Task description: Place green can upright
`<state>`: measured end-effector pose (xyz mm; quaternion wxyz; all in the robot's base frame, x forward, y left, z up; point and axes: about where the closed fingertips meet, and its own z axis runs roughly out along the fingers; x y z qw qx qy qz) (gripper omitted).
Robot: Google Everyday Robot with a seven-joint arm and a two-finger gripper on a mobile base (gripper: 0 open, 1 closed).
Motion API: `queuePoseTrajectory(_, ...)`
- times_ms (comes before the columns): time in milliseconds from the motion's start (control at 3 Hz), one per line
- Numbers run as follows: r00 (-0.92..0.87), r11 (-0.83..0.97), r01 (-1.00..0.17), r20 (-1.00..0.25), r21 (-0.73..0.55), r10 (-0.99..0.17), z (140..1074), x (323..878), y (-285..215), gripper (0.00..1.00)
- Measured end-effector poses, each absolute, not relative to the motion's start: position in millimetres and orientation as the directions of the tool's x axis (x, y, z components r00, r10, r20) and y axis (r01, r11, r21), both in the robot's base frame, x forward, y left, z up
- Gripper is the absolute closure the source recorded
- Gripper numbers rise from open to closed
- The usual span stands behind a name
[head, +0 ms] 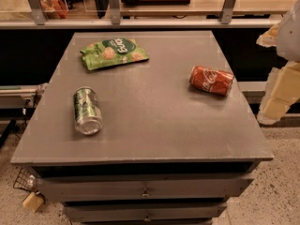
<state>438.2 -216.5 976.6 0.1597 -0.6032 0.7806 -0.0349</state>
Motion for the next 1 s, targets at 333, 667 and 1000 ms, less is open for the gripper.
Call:
queuePoseTrajectory(333, -0.221, 0.270, -0.931, -0.207, -0.247, -0.953, 977, 438, -217, 0.00)
queuePoseTrajectory(667, -0.171, 0.228, -0.948, -0.246, -0.224, -0.954, 974, 453, -178, 0.00)
queuePoseTrajectory(1000, -0.135, 0.196, -0.965, -0.314, -0.172, -0.940, 959, 468, -95, 0.00)
